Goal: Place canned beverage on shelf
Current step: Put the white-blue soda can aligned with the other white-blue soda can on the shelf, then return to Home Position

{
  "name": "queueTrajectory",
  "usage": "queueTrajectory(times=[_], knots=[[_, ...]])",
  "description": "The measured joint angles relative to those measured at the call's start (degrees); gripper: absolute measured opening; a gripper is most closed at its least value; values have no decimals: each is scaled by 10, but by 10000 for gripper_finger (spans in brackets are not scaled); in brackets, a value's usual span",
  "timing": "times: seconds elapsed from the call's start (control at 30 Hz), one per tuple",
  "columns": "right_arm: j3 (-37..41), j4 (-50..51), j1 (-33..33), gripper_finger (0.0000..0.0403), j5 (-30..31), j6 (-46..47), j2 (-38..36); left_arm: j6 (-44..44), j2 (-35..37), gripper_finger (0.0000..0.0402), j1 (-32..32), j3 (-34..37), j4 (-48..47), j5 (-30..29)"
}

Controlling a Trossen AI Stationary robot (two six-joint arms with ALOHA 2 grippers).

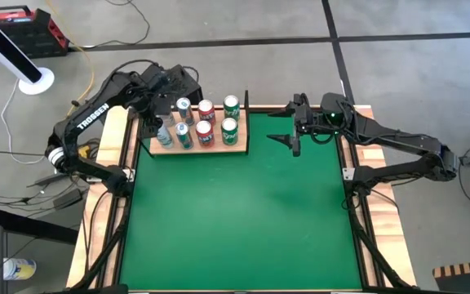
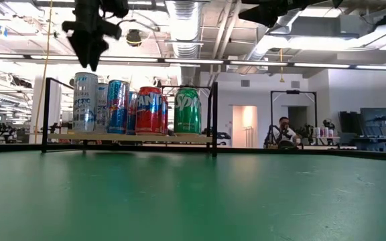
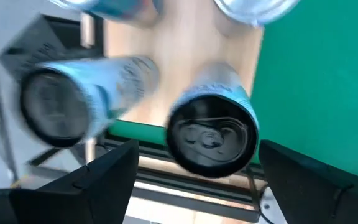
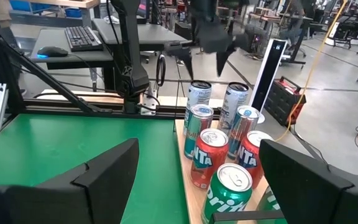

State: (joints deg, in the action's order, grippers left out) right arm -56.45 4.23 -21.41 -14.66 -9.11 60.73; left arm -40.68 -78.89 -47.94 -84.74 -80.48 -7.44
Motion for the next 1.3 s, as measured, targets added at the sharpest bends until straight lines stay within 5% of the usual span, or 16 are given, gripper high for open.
queueTrajectory(times=[0.2,0.33,0.5,0.6,0.73,0.9,1.17,1.3], knots=[[0,0,0,356,0,14,0,47,1,316,29,-94,-3,-16],[0,29,0,356,0,16,0,131,7,316,50,-155,-12,55],[0,82,-1,356,-2,17,-8,211,93,316,96,-120,7,102],[0,109,-1,356,-2,32,-16,250,201,316,150,-8,120,124],[28,120,0,356,-3,53,-27,312,371,316,235,255,430,169],[190,-57,-6,356,-1,126,-66,382,506,316,311,550,771,164],[491,-441,-43,356,89,300,-143,368,569,316,338,762,950,160],[559,-545,-41,355,105,355,-140,372,592,316,337,819,1003,147]])
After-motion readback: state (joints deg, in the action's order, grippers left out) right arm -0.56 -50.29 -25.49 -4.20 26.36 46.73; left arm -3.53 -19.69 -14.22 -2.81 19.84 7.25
